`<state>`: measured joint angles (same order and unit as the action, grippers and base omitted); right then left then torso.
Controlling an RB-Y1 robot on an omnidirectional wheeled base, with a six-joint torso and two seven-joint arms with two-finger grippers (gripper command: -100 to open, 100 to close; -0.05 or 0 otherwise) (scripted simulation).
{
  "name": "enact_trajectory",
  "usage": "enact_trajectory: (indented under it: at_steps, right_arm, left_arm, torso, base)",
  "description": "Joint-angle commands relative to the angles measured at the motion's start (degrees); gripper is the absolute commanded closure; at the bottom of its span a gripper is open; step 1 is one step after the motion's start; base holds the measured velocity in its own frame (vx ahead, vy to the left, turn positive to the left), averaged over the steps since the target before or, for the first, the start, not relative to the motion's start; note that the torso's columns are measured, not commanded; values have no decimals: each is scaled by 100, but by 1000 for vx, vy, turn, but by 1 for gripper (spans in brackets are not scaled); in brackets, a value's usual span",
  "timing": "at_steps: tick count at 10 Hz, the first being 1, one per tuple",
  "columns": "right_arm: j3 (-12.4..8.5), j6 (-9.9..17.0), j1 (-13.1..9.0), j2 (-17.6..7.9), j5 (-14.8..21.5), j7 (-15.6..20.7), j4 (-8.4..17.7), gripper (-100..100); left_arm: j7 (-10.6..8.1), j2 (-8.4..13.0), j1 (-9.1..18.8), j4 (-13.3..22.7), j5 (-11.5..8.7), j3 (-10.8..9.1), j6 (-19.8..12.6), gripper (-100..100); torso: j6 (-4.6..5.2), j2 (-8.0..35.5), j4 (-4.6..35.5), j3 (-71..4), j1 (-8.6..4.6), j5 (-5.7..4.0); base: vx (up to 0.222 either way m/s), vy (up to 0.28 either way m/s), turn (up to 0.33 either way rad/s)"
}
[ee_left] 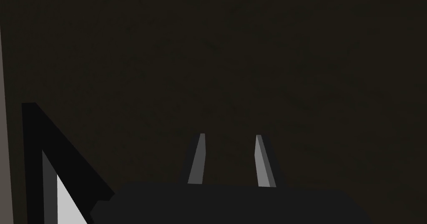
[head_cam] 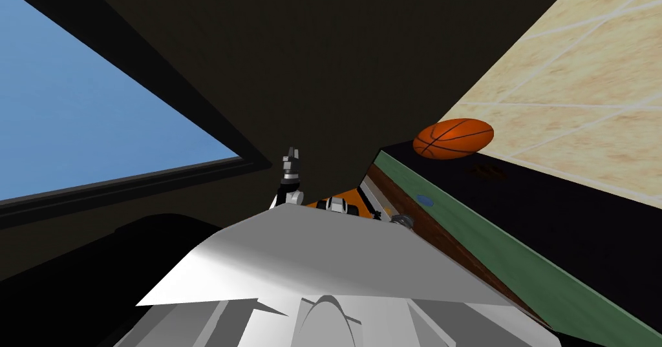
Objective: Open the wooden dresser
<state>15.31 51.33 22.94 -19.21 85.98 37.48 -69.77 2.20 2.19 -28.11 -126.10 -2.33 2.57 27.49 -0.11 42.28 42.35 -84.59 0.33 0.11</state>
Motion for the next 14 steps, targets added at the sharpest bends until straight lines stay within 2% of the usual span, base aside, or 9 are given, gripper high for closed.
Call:
enact_trajectory:
  at_steps: [1, 2, 3, 5, 11, 12, 13, 14]
  right_arm:
    - [55, 14, 79, 65, 23, 85, -149, 100]
    - [46, 15, 59, 56, 22, 62, -114, 100]
    - [-36, -21, -78, 116, -151, -47, -219, -100]
    - [-133, -64, -232, 175, -345, -176, -334, -100]
    - [-425, -192, -693, 352, -927, -562, -685, -100]
    - [-380, -160, -659, 359, -845, -552, -629, -100]
    - [-390, -160, -709, 347, -804, -705, -480, -100]
    - [-390, -165, -699, 351, -829, -627, -537, -100]
  left_arm:
    - [-2, 3, -3, 5, 6, 23, -1, 0]
    - [-4, 6, -4, 7, 10, 39, -1, 0]
    - [-5, 8, -4, 7, 12, 46, -1, 0]
    - [-5, 10, -5, 7, 12, 46, -1, 0]
    - [-5, 9, -4, 8, 12, 46, -1, 0]
    - [-5, 9, -4, 8, 12, 46, -1, 0]
    - [-5, 9, -4, 7, 12, 46, -1, 0]
    - [-5, 10, -5, 7, 12, 45, -1, 0]
  torso:
    - [-8, 0, 1, 0, 37, 7]
    - [-8, -4, -2, -3, 37, 9]
    - [-1, -16, -7, -9, -19, -3]
    - [9, -9, -8, -3, -55, -18]
    - [11, 1, -6, 3, -32, -11]
    - [11, -2, -7, 1, -32, -11]
    - [11, -5, -8, -1, -34, -11]
    - [10, -20, -11, -9, -56, -16]
  base:
    - [-61, 181, -17]
    - [-34, 76, -15]
    - [-24, 19, -70]
    - [-26, 5, -64]
    - [-27, 4, -53]
    - [-9, 4, -8]
    - [49, -67, 42]
    - [33, -46, 17]
